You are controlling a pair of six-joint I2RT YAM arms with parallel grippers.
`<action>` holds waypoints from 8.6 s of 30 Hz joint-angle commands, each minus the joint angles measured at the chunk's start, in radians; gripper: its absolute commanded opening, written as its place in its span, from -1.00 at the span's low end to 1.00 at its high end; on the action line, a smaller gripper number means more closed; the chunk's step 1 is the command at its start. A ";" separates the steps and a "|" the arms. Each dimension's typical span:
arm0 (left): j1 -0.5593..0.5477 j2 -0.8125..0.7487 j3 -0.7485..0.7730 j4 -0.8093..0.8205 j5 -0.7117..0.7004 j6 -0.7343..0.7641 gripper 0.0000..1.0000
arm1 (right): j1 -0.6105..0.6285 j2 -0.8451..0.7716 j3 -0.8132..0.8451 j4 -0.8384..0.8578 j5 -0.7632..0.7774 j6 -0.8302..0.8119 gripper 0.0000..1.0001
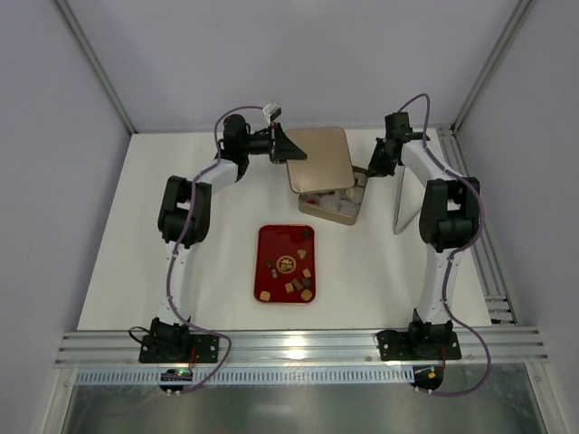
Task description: Pack the chocolate
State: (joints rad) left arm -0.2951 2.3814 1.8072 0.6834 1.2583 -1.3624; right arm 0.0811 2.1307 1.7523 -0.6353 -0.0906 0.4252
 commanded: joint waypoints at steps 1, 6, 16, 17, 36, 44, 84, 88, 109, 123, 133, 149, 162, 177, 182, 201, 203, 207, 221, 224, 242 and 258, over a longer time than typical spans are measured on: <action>0.008 -0.053 -0.009 0.062 0.020 -0.010 -0.99 | 0.006 0.017 0.058 0.029 -0.027 -0.065 -0.79; 0.011 -0.050 -0.031 0.070 0.020 -0.010 -0.99 | 0.019 0.055 0.102 0.046 -0.093 -0.091 -0.81; 0.028 -0.053 -0.081 0.082 0.023 -0.004 -0.99 | 0.065 0.140 0.220 0.051 -0.164 -0.143 -0.82; 0.030 -0.053 -0.083 0.084 0.024 -0.006 -0.99 | 0.065 0.143 0.231 0.049 -0.172 -0.143 -0.82; 0.037 -0.011 -0.078 0.082 0.046 -0.010 -0.99 | 0.022 0.078 0.196 0.154 -0.256 -0.016 -0.08; 0.037 0.039 -0.039 0.082 0.056 -0.038 -0.99 | -0.018 -0.031 0.015 0.270 -0.251 0.118 -0.03; -0.006 0.078 0.150 -0.873 -0.074 0.623 -0.42 | -0.007 -0.121 -0.169 0.405 -0.279 0.204 0.04; 0.004 0.070 0.153 -0.923 -0.100 0.657 -0.40 | -0.004 -0.114 -0.166 0.388 -0.278 0.193 0.04; 0.033 -0.017 0.141 -1.117 -0.240 0.821 -0.02 | 0.019 -0.110 -0.227 0.387 -0.331 0.149 0.22; 0.034 -0.080 0.123 -1.165 -0.284 0.865 0.07 | 0.039 -0.140 -0.274 0.402 -0.330 0.155 0.22; 0.045 -0.125 0.115 -1.199 -0.336 0.868 -0.01 | 0.040 -0.152 -0.278 0.388 -0.325 0.150 0.22; 0.059 -0.205 -0.003 -1.230 -0.491 0.918 0.11 | 0.043 -0.193 -0.342 0.391 -0.350 0.124 0.24; 0.019 -0.223 -0.094 -1.087 -0.471 0.859 0.13 | 0.049 -0.201 -0.353 0.341 -0.350 0.138 0.25; 0.001 -0.245 -0.152 -1.003 -0.465 0.810 0.13 | 0.088 -0.203 -0.355 0.325 -0.347 0.165 0.26; -0.013 -0.252 -0.166 -0.992 -0.465 0.804 0.13 | 0.098 -0.190 -0.338 0.321 -0.342 0.188 0.26; -0.016 -0.245 -0.161 -1.001 -0.465 0.799 0.12 | 0.138 -0.111 -0.168 0.226 -0.324 0.161 0.26; -0.018 -0.241 -0.158 -1.004 -0.465 0.801 0.12 | 0.141 -0.104 -0.163 0.215 -0.321 0.155 0.26; -0.018 -0.240 -0.157 -1.024 -0.487 0.806 0.10 | 0.160 -0.098 -0.145 0.181 -0.275 0.127 0.26; -0.016 -0.235 -0.186 -1.094 -0.620 0.806 -0.17 | 0.198 -0.087 -0.157 0.132 -0.189 0.058 0.26; -0.018 -0.231 -0.189 -1.111 -0.642 0.803 -0.21 | 0.201 -0.080 -0.155 0.131 -0.198 0.057 0.27; -0.024 -0.202 -0.217 -1.168 -0.737 0.769 -0.45 | 0.210 -0.057 -0.188 0.118 -0.182 0.023 0.20; -0.030 -0.186 -0.186 -1.245 -0.793 0.780 -0.48 | 0.215 -0.101 -0.278 0.164 -0.210 0.037 -0.11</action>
State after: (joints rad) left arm -0.3000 2.1548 1.6382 -0.4614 0.5938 -0.6220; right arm 0.2604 2.0346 1.5322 -0.4259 -0.2714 0.4660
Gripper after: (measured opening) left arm 0.267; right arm 0.493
